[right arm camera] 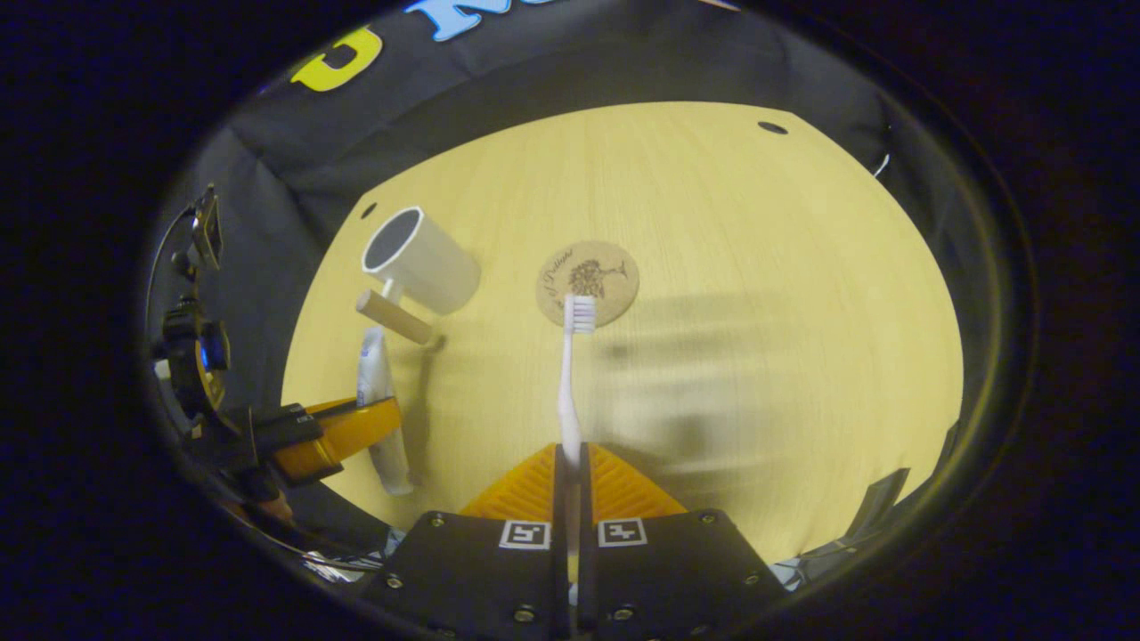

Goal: Put the toothbrush and toothpaste on the desktop into the cup, then pick up the cup and place it on the coaster on the desktop.

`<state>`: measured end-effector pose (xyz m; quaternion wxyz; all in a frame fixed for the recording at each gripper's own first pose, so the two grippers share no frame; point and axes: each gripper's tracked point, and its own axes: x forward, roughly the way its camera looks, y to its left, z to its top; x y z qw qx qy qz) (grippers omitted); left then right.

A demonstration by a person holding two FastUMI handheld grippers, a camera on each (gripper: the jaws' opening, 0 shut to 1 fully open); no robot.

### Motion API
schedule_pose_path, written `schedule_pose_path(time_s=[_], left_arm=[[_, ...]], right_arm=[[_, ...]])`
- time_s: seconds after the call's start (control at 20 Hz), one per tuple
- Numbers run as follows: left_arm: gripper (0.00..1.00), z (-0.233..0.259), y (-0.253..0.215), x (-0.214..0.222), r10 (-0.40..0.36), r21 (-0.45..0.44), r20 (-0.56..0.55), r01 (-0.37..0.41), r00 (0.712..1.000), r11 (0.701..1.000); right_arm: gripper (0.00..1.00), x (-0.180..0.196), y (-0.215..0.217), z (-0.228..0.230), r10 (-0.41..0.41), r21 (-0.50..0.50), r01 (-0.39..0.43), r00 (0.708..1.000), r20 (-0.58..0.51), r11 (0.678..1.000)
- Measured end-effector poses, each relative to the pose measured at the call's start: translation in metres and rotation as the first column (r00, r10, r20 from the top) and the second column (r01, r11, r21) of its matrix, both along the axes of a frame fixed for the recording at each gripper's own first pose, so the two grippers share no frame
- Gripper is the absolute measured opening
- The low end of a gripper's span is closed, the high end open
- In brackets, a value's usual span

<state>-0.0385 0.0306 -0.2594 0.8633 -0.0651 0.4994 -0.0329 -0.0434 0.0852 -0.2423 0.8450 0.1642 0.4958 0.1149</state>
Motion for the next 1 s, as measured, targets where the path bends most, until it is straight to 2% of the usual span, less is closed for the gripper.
schedule_pose_path(time_s=[0.15,0.35,0.75,1.0], left_arm=[[0.2,0.021,0.011,0.007,0.032,0.004,0.081,-0.032,0.996,0.999],[0.2,0.056,0.027,0.021,0.056,0.022,0.204,-0.062,0.977,0.998],[0.2,0.113,0.063,0.032,0.101,-0.01,0.397,-0.106,0.912,0.994],[0.19,0.143,0.076,0.042,0.099,-0.022,0.498,-0.101,0.862,0.995]], right_arm=[[0.05,0.014,0.004,0.025,0.004,0.029,-0.007,0.995,0.097,1.0],[0.05,0.03,0.01,0.049,0.009,0.068,-0.023,0.981,0.196,0.997],[0.05,0.057,0.022,0.089,0.021,0.078,-0.048,0.946,0.322,0.996],[0.05,0.07,0.027,0.114,0.023,0.075,-0.06,0.908,0.418,0.995]])
